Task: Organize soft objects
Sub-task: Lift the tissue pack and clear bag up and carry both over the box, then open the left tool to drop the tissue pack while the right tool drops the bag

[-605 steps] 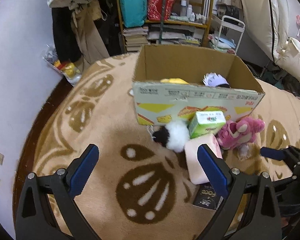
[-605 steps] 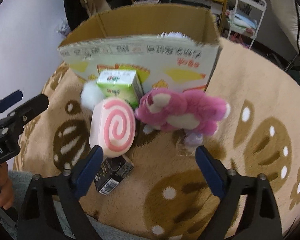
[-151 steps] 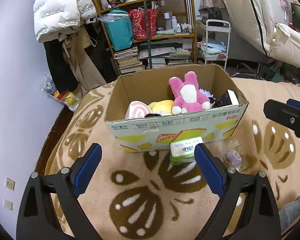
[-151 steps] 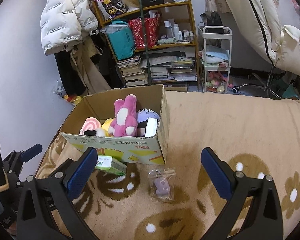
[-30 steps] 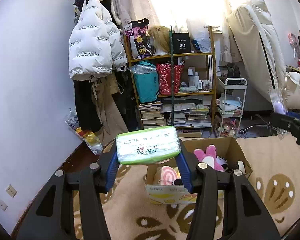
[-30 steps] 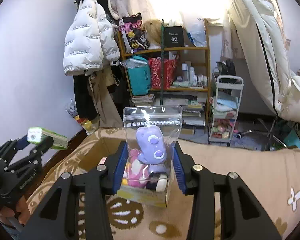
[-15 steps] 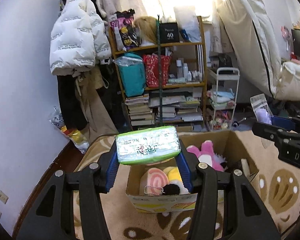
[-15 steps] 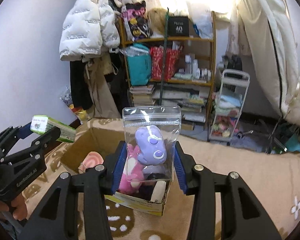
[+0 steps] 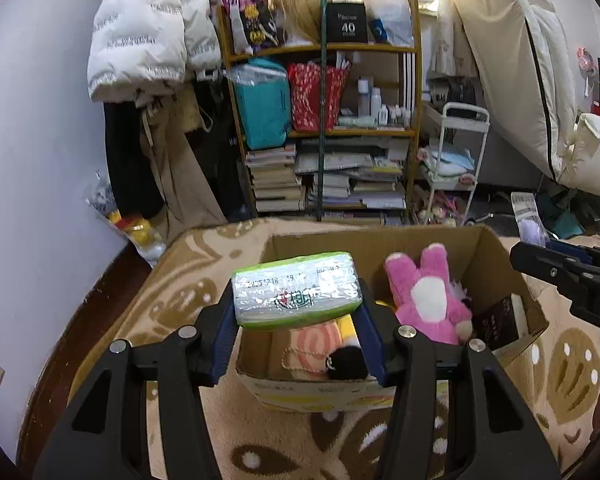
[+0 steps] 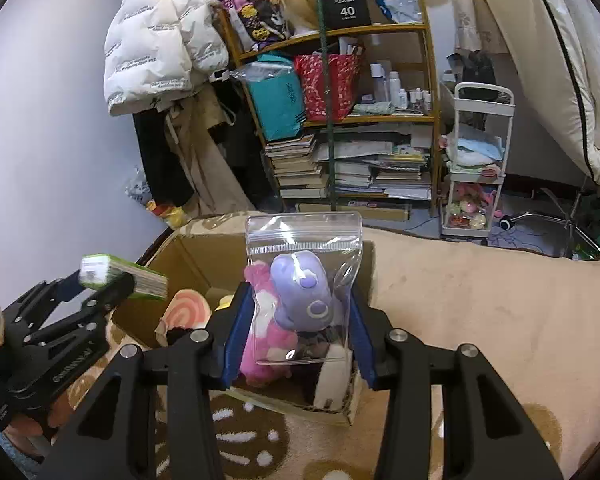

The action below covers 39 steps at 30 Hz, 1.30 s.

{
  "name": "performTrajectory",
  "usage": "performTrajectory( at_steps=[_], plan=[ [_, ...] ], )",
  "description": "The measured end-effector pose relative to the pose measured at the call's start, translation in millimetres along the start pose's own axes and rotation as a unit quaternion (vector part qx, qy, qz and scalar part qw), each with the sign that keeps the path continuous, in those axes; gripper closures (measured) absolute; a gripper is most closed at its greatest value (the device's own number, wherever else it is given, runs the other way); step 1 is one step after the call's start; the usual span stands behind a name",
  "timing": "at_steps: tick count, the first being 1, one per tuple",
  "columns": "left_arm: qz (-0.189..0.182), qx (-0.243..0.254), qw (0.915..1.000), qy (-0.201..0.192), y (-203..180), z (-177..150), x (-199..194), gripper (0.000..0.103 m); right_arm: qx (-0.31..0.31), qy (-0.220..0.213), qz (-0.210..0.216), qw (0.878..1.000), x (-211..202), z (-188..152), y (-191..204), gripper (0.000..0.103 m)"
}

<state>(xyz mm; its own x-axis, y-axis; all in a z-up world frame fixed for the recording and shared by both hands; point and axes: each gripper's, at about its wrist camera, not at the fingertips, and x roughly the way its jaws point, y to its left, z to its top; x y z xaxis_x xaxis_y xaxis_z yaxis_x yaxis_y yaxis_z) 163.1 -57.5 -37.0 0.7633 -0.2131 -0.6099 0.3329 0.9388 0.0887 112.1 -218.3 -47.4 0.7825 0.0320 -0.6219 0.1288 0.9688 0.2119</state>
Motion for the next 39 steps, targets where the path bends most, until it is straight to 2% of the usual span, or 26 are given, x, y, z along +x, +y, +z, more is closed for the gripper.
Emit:
performTrajectory(
  at_steps=[3, 10, 13, 15, 21, 23, 28, 31, 35, 39],
  plan=[
    [0.004, 0.000, 0.9999, 0.009, 0, -4, 5, 0.049, -0.012, 0.008, -0.002, 1.000, 5, -2, 4, 0.054],
    [0.012, 0.008, 0.9999, 0.000, -1, -4, 1, 0.034, -0.011, 0.017, -0.001, 1.000, 7, -5, 6, 0.053],
    [0.014, 0.009, 0.9999, -0.001, -1, -4, 0, 0.031, -0.009, 0.015, -0.001, 1.000, 5, -5, 5, 0.045],
    [0.013, 0.007, 0.9999, -0.002, 0, -4, -2, 0.029, -0.009, 0.016, -0.002, 1.000, 5, -5, 5, 0.044],
    [0.015, 0.003, 0.9999, -0.007, 2, -3, -6, 0.027, -0.016, 0.020, -0.005, 1.000, 8, -5, 8, 0.042],
    [0.014, 0.003, 0.9999, -0.007, 2, -3, -6, 0.027, -0.021, 0.019, -0.008, 1.000, 8, -6, 8, 0.035],
    [0.020, 0.010, 0.9997, -0.007, 0, -3, -7, 0.027, -0.028, 0.019, -0.015, 0.999, 8, -7, 10, 0.032],
    [0.026, 0.017, 0.9995, -0.008, -2, -4, -9, 0.027, -0.031, 0.019, -0.020, 0.999, 7, -6, 10, 0.027],
    [0.037, 0.016, 0.9992, -0.009, -3, -7, -11, 0.020, -0.032, 0.022, -0.021, 0.999, 5, -7, 11, 0.026],
    [0.040, -0.001, 0.9991, -0.013, 2, -8, -21, 0.020, -0.038, 0.024, -0.023, 0.999, -2, -11, 16, 0.023]
  ],
)
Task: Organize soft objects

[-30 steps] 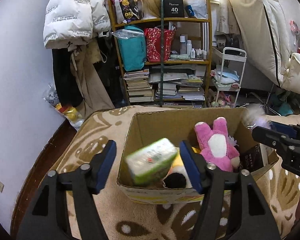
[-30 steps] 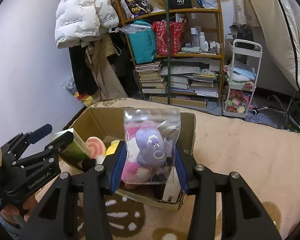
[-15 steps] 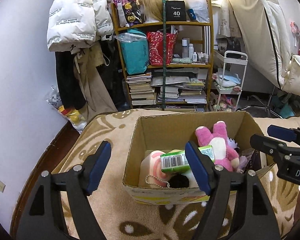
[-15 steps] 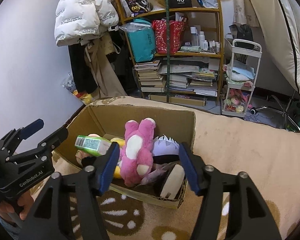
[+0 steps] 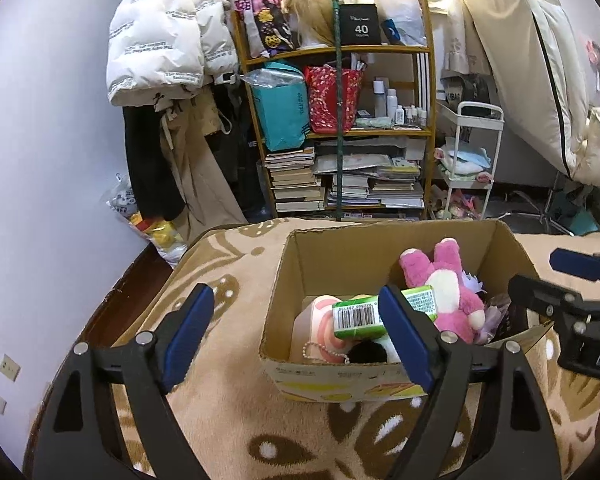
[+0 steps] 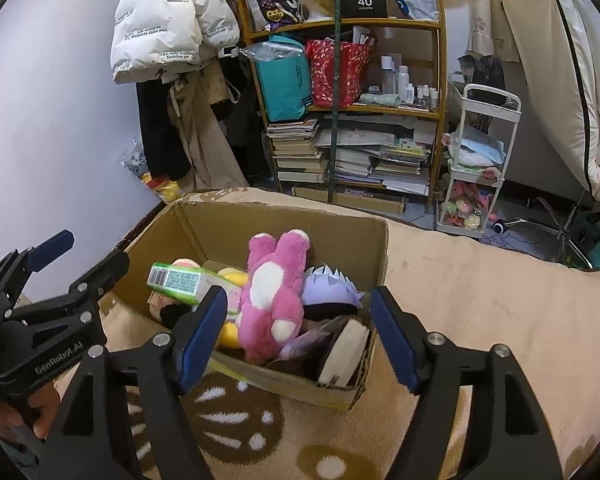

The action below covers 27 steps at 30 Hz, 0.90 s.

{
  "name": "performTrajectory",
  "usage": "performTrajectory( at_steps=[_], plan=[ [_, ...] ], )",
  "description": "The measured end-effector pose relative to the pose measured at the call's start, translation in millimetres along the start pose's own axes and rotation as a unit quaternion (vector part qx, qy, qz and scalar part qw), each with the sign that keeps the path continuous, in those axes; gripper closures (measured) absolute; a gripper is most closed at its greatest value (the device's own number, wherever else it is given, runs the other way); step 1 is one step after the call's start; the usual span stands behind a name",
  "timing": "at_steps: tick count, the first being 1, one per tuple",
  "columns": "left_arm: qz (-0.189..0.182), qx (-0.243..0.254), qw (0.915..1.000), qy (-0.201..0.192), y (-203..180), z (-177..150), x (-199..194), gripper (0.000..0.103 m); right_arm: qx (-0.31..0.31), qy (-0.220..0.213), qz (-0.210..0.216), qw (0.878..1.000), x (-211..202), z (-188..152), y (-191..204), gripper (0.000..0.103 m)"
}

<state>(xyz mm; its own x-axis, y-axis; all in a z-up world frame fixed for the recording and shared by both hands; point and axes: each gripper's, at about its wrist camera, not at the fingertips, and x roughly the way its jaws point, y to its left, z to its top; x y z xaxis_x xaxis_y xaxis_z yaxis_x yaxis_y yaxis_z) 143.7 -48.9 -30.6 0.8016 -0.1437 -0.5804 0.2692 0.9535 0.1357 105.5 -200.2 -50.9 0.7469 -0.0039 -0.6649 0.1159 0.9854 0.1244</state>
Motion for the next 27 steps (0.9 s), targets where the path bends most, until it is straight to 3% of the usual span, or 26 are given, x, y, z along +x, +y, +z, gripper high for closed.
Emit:
performTrajectory(
  at_steps=[6, 8, 11, 14, 22, 27],
  plan=[
    [0.009, -0.023, 0.9997, -0.007, 18, 3, -22, 0.015, -0.012, -0.022, -0.017, 1.000, -28, -2, 8, 0.018],
    [0.002, -0.035, 0.9994, -0.007, 25, 4, -32, 0.013, -0.013, -0.032, -0.024, 0.999, -38, -3, 8, 0.010],
    [-0.003, -0.041, 0.9991, -0.009, 33, 3, -48, 0.012, -0.011, -0.048, -0.022, 0.999, -58, -2, 10, 0.007],
    [0.007, -0.036, 0.9991, -0.021, 36, 3, -66, 0.004, -0.015, -0.066, -0.026, 0.997, -76, -2, 12, 0.001],
    [0.030, -0.005, 0.9973, -0.066, 33, 12, -118, 0.004, -0.018, -0.119, -0.032, 0.992, -133, 0, 14, 0.000],
    [0.028, -0.009, 0.9960, -0.084, 37, 7, -155, 0.001, -0.017, -0.146, -0.035, 0.989, -163, -1, 14, 0.000]
  ],
)
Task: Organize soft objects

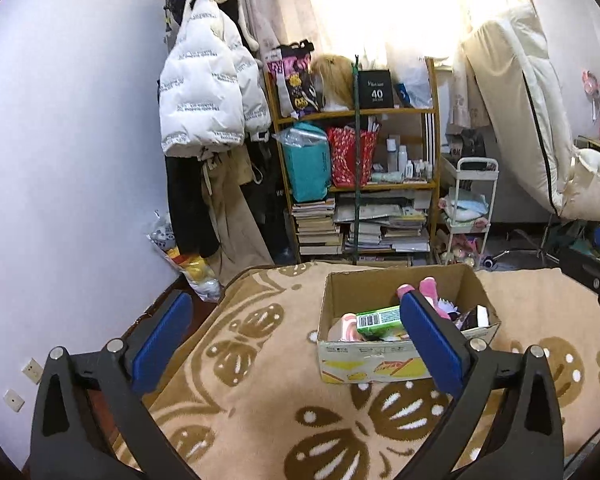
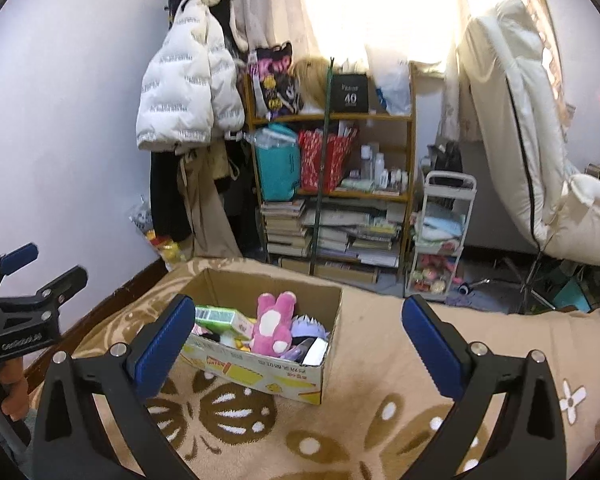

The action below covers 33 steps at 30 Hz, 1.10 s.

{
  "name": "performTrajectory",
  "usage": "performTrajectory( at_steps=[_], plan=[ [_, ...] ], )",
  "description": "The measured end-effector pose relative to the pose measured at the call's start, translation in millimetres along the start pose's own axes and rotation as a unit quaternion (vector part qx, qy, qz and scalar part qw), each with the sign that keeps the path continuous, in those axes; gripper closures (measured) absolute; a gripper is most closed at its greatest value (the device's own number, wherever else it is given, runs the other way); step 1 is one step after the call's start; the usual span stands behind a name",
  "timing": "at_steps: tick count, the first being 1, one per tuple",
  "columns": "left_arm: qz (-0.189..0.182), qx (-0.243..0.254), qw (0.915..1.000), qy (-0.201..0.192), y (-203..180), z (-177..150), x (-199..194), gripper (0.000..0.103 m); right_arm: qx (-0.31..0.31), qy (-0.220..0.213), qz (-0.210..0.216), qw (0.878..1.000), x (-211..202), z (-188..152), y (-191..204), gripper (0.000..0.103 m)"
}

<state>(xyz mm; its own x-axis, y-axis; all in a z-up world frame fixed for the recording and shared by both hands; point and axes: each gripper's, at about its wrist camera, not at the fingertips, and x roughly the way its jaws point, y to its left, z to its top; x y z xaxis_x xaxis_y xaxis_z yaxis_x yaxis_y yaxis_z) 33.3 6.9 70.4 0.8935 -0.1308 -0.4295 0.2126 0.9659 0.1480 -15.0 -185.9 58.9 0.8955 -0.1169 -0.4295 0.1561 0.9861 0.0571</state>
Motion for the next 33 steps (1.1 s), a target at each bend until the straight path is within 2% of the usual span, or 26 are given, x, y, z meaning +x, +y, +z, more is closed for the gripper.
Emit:
performTrajectory(
  at_steps=[7, 15, 22, 27, 33],
  plan=[
    [0.021, 0.001, 0.9993, -0.032, 7, -4, -41, 0.001, 0.019, -0.015, 0.004, 1.000, -25, 0, -5, 0.000],
    [0.054, 0.018, 0.9965, -0.061, 6, -16, -63, 0.001, 0.037, -0.034, -0.005, 0.999, -55, -14, -12, 0.000],
    [0.039, -0.005, 0.9964, -0.076, 15, -27, -69, 0.001, 0.043, -0.021, -0.011, 0.999, -54, -28, -19, 0.000],
    [0.038, -0.001, 0.9978, -0.053, 16, -36, -58, 0.001, 0.028, -0.017, -0.020, 0.999, -51, -32, -19, 0.000],
    [0.033, -0.008, 0.9990, -0.029, 20, -45, -44, 0.001, 0.043, -0.012, -0.025, 0.999, -48, -34, -23, 0.000]
  ],
)
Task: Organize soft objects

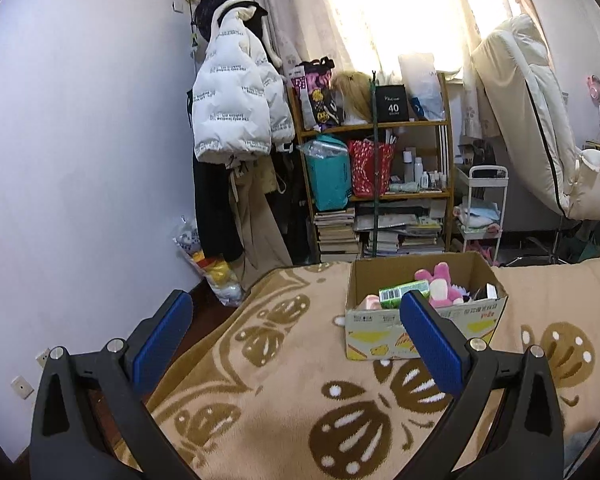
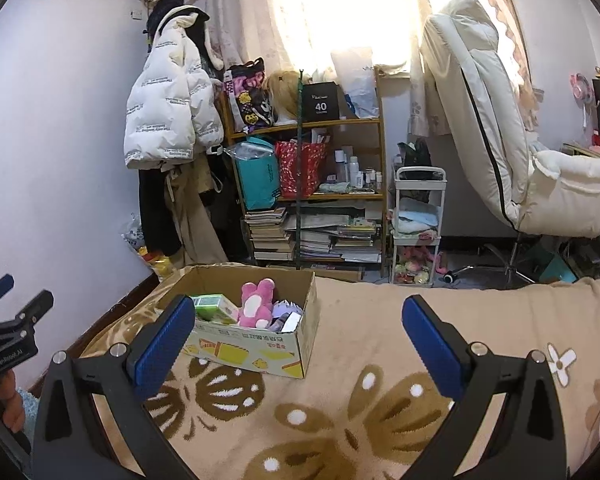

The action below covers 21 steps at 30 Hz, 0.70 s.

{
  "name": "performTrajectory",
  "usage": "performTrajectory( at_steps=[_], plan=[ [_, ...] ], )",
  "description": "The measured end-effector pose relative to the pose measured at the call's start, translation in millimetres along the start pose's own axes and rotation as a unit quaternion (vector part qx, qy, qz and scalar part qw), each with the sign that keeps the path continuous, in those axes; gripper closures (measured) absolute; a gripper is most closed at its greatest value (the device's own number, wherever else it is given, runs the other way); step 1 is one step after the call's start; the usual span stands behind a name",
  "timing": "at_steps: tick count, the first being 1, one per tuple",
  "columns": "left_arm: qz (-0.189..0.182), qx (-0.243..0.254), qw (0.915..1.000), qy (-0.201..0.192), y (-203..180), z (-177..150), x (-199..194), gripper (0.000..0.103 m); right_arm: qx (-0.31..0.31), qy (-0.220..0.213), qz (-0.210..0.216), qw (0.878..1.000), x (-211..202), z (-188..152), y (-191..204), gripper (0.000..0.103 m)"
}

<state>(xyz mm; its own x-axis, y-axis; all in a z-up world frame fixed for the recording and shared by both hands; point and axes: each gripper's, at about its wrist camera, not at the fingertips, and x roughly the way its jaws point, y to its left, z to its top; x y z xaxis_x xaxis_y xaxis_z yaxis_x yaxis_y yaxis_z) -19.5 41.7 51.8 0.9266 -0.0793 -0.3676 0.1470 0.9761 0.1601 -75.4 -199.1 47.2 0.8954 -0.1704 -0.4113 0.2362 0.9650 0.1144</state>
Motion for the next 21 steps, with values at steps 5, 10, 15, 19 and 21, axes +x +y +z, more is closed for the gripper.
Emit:
performTrajectory(
  at_steps=[5, 10, 15, 19, 21],
  plan=[
    [-0.003, 0.003, 0.9999, 0.014, -3, -4, 6, 0.001, 0.001, 0.003, -0.002, 1.000, 3, -1, 0, 0.000],
    [-0.006, 0.003, 0.9997, 0.023, -4, -6, 11, 0.001, 0.000, 0.006, -0.002, 1.000, 5, -2, 2, 0.000],
    [-0.006, 0.003, 0.9996, 0.027, -5, -7, 14, 0.001, 0.001, 0.011, -0.004, 1.000, 8, -3, 2, 0.000],
    [-0.007, 0.000, 0.9994, 0.035, -6, -9, 17, 0.001, 0.004, 0.017, -0.005, 1.000, 11, -5, 2, 0.000],
    [-0.006, 0.000, 0.9993, 0.036, -6, -9, 18, 0.001, 0.003, 0.018, -0.006, 1.000, 12, -5, 2, 0.000]
  ],
)
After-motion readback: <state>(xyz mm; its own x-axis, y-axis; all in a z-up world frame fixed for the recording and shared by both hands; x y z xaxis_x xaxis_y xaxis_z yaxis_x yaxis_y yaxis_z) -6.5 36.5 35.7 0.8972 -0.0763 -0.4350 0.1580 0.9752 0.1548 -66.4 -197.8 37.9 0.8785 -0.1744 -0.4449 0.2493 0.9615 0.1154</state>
